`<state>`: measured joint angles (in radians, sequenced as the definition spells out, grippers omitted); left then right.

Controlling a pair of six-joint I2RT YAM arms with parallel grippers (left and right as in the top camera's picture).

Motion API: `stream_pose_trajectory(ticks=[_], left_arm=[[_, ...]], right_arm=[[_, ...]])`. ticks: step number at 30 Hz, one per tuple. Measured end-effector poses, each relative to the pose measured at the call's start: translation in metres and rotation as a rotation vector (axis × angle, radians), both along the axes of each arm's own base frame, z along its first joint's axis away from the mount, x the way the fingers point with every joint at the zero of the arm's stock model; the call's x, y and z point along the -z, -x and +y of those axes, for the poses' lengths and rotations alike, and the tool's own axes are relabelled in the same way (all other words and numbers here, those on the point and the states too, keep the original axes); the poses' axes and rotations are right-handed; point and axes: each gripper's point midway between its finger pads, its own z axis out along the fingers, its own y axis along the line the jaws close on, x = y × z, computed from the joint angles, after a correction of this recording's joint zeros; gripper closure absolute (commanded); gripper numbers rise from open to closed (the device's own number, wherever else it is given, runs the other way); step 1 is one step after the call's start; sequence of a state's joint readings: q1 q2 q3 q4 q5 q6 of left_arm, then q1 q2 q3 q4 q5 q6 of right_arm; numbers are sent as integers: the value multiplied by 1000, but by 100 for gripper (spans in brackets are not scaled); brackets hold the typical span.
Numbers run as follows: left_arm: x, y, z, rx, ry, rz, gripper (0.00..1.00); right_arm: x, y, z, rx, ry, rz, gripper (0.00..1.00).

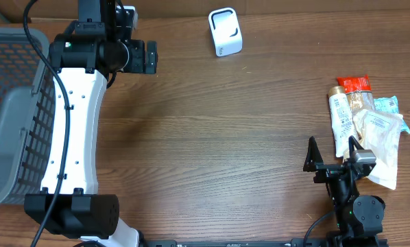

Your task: Scan the item barcode

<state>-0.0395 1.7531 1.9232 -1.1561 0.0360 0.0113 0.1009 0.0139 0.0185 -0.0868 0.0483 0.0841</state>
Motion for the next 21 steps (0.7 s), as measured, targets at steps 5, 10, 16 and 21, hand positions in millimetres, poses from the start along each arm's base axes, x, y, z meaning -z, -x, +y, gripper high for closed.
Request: stream_pose_trajectory(ticks=[5,10,16,21], left_arm=[[0,0,0,0,0,0,0],[0,0,0,0,0,0,0],[0,0,0,0,0,0,0],[0,0,-6,15,0,0,0]], right_arm=[[0,0,0,0,0,0,0],[0,0,0,0,-1,0,0],[0,0,0,0,-1,0,0],[0,0,0,0,0,0,0]])
